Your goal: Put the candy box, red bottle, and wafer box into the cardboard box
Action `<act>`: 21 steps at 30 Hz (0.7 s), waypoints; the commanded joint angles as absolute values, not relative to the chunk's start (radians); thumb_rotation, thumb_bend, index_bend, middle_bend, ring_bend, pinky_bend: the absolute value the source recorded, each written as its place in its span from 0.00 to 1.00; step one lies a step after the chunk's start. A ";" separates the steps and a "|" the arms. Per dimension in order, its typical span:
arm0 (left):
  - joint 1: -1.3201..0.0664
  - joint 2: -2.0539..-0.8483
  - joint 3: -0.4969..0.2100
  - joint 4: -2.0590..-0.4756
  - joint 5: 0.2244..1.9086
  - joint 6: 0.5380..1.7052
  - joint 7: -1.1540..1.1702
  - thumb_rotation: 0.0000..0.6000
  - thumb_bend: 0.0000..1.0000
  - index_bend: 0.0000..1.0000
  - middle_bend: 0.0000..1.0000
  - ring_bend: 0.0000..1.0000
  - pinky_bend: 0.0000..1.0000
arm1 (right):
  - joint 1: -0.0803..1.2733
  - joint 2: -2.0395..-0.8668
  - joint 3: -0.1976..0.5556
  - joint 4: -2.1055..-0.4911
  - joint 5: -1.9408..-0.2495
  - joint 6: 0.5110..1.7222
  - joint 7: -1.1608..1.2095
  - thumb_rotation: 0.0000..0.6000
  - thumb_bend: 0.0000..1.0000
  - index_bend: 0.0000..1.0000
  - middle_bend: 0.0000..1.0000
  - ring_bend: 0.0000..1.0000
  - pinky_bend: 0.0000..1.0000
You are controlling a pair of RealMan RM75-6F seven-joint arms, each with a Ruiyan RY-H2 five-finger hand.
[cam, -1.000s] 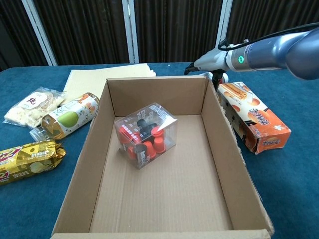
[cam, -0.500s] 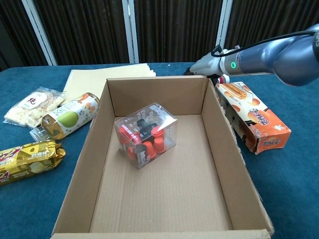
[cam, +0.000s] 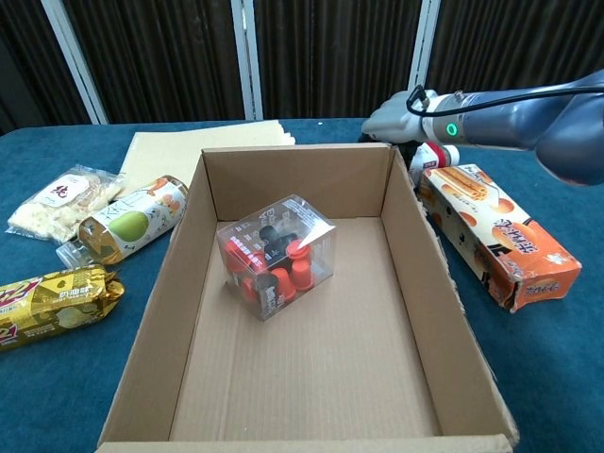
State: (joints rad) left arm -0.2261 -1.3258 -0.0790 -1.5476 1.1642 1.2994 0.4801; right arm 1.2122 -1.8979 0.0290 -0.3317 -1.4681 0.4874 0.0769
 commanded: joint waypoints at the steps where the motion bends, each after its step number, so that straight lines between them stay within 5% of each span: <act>1: -0.223 -1.320 -0.075 -1.558 1.174 1.306 0.473 0.89 0.00 0.00 0.00 0.00 0.00 | 1.206 -1.863 0.032 -0.363 -1.481 0.534 0.089 1.00 0.34 0.76 0.54 0.58 0.75; 10: -0.207 -1.292 -0.050 -1.602 1.230 1.333 0.441 0.89 0.00 0.00 0.00 0.00 0.00 | 1.182 -1.685 0.106 -0.629 -1.452 0.720 -0.057 1.00 0.27 0.76 0.54 0.58 0.75; 21: -0.195 -1.246 -0.024 -1.648 1.314 1.352 0.377 0.89 0.00 0.00 0.00 0.00 0.00 | 1.097 -1.311 0.261 -1.372 -1.201 0.872 -0.599 1.00 0.27 0.75 0.54 0.58 0.75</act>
State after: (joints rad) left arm -0.1985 -1.2526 -0.0303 -1.6411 1.3016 1.3467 0.3859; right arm 1.1433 -1.4804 0.1829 -1.0878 -1.3422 0.7915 -0.3490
